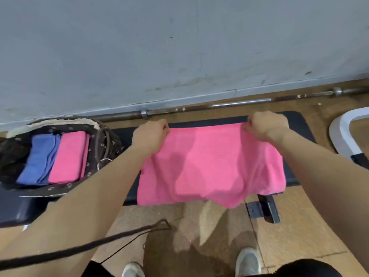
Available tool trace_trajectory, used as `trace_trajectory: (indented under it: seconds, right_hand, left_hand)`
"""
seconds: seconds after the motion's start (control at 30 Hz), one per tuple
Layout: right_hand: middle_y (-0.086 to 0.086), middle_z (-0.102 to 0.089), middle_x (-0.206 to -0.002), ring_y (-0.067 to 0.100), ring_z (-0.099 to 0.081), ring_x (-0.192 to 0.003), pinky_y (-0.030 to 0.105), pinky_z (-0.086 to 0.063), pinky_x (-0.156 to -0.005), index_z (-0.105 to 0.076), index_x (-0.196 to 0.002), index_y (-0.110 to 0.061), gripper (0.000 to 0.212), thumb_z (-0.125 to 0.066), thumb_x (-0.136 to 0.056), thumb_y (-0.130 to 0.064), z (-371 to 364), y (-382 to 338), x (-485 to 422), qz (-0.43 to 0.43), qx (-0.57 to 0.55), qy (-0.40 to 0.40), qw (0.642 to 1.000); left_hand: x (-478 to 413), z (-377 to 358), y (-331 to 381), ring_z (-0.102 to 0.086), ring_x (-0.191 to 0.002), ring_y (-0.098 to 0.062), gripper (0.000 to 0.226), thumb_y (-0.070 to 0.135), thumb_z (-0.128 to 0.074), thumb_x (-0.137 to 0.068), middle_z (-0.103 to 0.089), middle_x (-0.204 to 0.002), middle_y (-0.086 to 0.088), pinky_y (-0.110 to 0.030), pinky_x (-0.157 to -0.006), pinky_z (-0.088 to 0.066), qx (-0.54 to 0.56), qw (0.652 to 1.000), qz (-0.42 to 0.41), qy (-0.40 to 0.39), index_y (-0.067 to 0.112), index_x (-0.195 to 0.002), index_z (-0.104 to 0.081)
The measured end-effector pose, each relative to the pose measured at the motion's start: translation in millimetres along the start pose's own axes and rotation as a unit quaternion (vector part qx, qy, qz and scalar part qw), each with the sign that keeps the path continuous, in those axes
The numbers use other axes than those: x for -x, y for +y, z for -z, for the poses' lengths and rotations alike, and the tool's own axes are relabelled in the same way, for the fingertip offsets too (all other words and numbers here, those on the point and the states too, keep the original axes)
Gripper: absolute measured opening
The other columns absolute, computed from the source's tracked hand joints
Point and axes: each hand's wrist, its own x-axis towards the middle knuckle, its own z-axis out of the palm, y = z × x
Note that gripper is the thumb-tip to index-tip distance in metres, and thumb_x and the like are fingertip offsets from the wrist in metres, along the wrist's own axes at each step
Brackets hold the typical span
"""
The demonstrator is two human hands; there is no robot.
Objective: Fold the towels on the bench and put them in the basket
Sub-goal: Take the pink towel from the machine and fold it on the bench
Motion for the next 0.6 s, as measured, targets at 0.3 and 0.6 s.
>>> trace_trajectory:
  seconds: [0.3,0.6]
  right_hand:
    - [0.015,-0.067,-0.121,0.034,-0.062,-0.114,0.043,-0.042,-0.096,-0.068,-0.115,-0.018,0.041,-0.044,-0.098,-0.046,-47,-15,-55,-0.041,-0.024,0.112,0.993]
    - [0.018,-0.059,-0.120,0.041,-0.053,-0.110,0.049,-0.041,-0.091,-0.060,-0.124,-0.012,0.037,-0.054,-0.093,-0.031,-78,-58,26,-0.038,-0.103,0.264,0.958]
  left_hand:
    - [-48,-37,-14,-0.061,-0.095,-0.031,0.024,0.036,-0.045,-0.099,-0.066,-0.104,-0.005,-0.037,-0.071,-0.042,-0.022,0.993,0.000,0.118,0.021,-0.099,-0.064]
    - [24,-40,-6,-0.051,-0.121,-0.031,0.037,0.026,-0.051,-0.093,-0.057,-0.131,-0.006,-0.042,-0.097,-0.042,0.037,0.989,-0.022,0.143,0.019,-0.128,-0.059]
